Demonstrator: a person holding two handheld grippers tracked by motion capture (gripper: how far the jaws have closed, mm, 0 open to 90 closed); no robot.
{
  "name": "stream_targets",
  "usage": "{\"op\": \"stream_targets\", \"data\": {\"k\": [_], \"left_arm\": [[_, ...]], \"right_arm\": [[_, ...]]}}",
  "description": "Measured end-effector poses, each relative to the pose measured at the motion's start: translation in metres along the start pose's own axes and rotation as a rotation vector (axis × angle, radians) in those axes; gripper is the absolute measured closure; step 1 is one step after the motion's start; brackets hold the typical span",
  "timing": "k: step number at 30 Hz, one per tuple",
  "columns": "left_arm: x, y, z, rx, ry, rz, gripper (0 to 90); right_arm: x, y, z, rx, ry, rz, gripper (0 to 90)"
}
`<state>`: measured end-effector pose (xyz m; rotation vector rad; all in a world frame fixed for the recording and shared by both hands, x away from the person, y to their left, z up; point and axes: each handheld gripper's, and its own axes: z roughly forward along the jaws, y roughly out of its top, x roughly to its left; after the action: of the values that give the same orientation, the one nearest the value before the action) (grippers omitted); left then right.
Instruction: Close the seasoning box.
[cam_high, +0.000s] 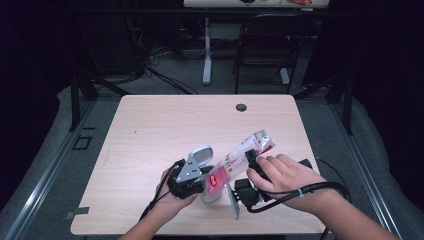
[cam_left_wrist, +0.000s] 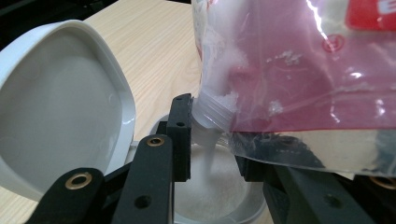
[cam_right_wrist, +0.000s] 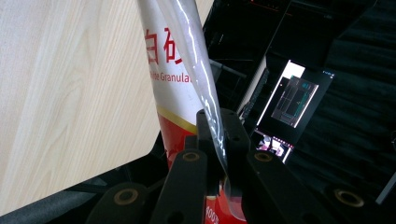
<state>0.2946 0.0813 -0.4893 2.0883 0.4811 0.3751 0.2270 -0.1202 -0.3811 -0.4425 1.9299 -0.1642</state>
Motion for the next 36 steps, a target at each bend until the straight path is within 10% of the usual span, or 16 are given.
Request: {"op": "stream_targets", "data": {"k": [36], "left_arm": [[-0.003,0.001,0.002,0.003,0.009,0.003,71.3]], "right_arm": [[0.019,-0.016,0.003,-0.015,0.042,0.12,88.9]]}}
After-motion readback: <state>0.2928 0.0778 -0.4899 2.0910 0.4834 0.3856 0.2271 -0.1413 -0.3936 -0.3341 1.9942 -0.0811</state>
